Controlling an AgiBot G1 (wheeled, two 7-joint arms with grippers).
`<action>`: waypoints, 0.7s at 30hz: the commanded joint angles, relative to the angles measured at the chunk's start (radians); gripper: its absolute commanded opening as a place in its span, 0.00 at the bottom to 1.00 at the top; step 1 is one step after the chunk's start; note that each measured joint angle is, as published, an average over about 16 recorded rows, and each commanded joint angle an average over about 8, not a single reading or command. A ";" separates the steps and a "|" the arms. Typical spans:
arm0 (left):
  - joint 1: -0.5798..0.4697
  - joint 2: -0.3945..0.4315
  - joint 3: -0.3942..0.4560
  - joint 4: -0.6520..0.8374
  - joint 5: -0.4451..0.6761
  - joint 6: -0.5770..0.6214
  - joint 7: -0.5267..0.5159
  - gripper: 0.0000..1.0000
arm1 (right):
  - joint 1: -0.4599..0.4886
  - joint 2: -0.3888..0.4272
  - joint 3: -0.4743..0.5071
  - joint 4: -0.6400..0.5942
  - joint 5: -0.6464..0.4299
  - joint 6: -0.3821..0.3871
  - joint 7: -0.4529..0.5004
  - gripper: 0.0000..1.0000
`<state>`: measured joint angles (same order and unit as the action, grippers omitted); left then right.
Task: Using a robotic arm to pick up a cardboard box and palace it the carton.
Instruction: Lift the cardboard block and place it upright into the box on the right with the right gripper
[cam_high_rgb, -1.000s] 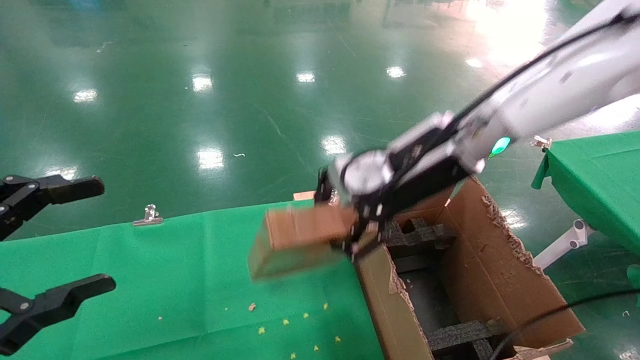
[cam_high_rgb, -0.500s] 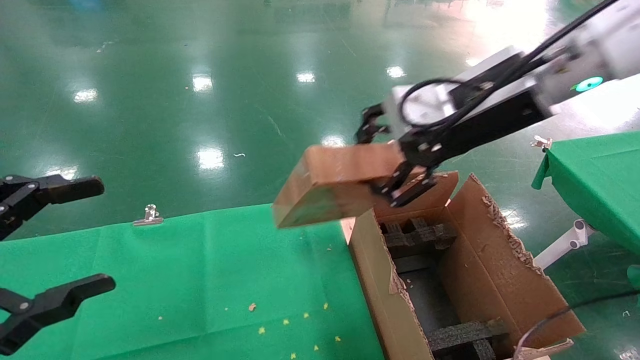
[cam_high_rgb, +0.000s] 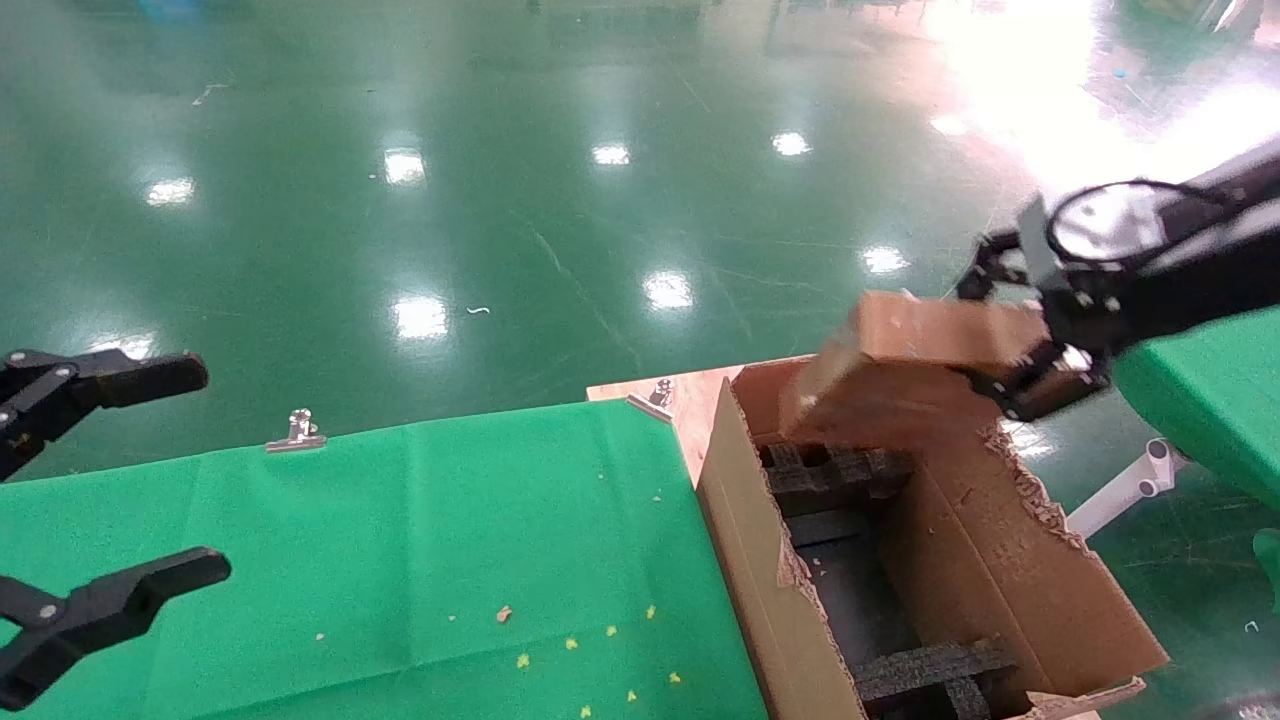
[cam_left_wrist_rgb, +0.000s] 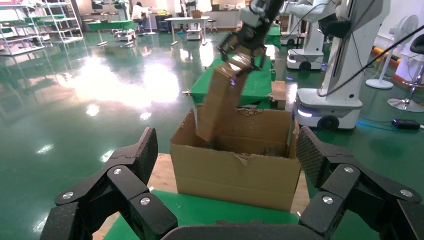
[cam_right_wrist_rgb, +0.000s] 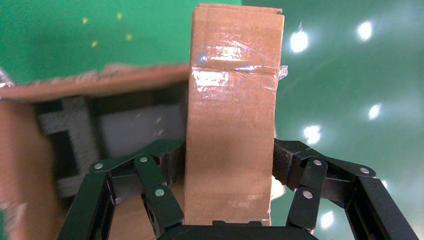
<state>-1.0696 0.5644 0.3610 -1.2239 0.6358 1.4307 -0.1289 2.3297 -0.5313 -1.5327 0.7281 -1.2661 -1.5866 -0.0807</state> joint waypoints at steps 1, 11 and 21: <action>0.000 0.000 0.000 0.000 0.000 0.000 0.000 1.00 | 0.004 0.020 -0.035 -0.013 0.001 0.001 0.010 0.00; 0.000 0.000 0.000 0.000 0.000 0.000 0.000 1.00 | -0.105 0.049 -0.086 -0.193 0.053 0.068 0.184 0.00; 0.000 0.000 0.000 0.000 0.000 0.000 0.000 1.00 | -0.268 0.091 -0.074 -0.302 0.171 0.172 0.359 0.00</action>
<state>-1.0696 0.5644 0.3610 -1.2239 0.6358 1.4307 -0.1289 2.0640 -0.4395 -1.6059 0.4349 -1.0951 -1.4173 0.2710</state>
